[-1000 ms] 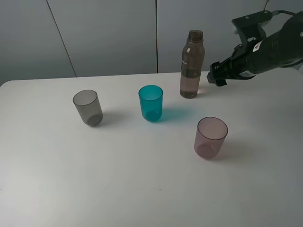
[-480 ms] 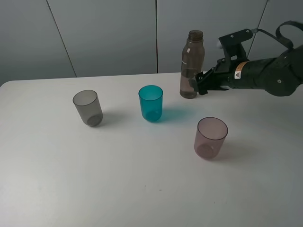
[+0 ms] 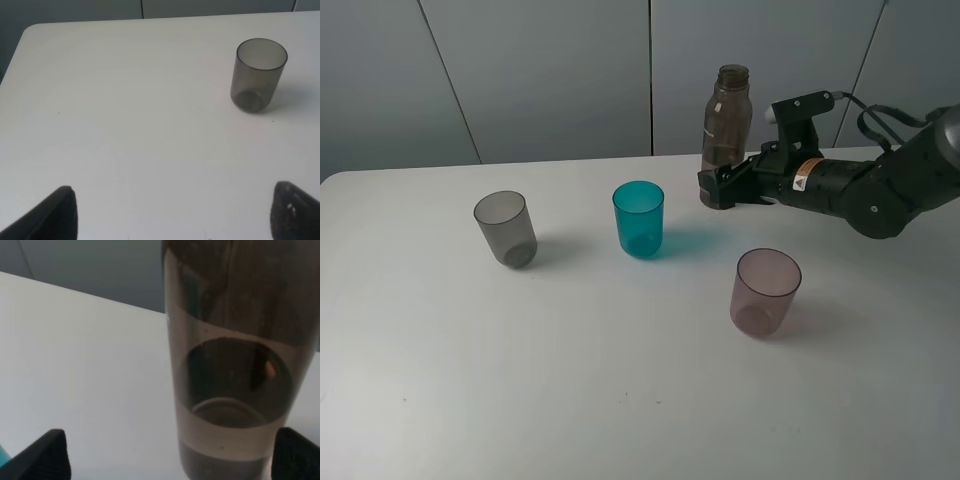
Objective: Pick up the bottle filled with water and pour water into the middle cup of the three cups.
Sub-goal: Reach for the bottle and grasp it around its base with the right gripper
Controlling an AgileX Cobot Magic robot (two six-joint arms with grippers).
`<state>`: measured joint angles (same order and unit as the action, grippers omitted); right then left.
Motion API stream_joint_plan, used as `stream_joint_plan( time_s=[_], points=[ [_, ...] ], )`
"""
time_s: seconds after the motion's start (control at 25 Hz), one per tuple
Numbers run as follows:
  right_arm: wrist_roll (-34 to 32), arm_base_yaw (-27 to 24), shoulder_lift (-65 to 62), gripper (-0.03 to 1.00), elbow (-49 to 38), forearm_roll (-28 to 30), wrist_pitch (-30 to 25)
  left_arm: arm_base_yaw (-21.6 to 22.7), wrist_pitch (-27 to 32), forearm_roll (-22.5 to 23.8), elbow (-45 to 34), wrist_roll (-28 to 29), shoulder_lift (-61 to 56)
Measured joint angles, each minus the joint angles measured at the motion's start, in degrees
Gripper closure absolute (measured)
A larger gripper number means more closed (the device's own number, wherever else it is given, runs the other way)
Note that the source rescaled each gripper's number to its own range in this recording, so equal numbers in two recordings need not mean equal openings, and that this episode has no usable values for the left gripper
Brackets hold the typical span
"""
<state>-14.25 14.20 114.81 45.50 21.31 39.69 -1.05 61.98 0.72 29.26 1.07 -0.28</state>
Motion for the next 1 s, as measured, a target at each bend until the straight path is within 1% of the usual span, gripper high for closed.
stream_joint_plan(
  time_s=[0.08, 0.2, 0.28, 0.32, 0.36, 0.48, 0.52, 0.6, 0.72, 0.88, 1.0],
  points=[
    [2.29, 0.00, 0.00, 0.07, 0.00, -1.40, 0.00, 0.00, 0.00, 0.00, 0.00, 0.00, 0.00],
    [4.21, -0.90, 0.11, 0.07, 0.00, -1.61, 0.14, 0.00, 0.00, 0.00, 0.00, 0.00, 0.00],
    [3.96, -2.84, 0.34, 0.07, 0.00, -1.36, 0.52, 0.00, 0.00, 0.00, 0.00, 0.00, 0.00],
    [2.84, -3.90, 0.47, 0.07, 0.00, -0.62, 0.63, 0.00, 0.00, 0.00, 0.00, 0.00, 0.00],
    [1.36, -5.31, 0.70, 0.07, 0.00, 1.09, 1.06, 0.00, 0.00, 0.00, 0.00, 0.00, 0.00],
    [-3.44, -8.96, 0.82, 0.07, 0.00, 8.68, 2.84, 0.00, 0.00, 0.00, 0.00, 0.00, 0.00],
    [-4.58, -9.91, 0.82, 0.07, 0.00, 11.42, 3.73, 0.00, 0.00, 0.00, 0.00, 0.00, 0.00],
    [-5.50, -11.05, 0.82, 0.07, 0.00, 14.39, 4.15, 0.00, 0.00, 0.00, 0.00, 0.00, 0.00],
    [-5.63, -11.76, 1.50, 0.07, 0.16, 16.18, 5.47, 0.00, 0.00, 0.00, 0.00, 0.00, 0.00],
    [-5.88, -11.89, 5.36, 0.07, 3.26, 21.11, 8.71, 0.00, 0.00, 0.00, 0.00, 0.11, 0.00],
    [-6.12, -11.89, 7.79, 0.07, 5.56, 21.18, 9.87, 0.00, 0.00, 0.00, 0.00, 0.11, 0.00]
  ],
)
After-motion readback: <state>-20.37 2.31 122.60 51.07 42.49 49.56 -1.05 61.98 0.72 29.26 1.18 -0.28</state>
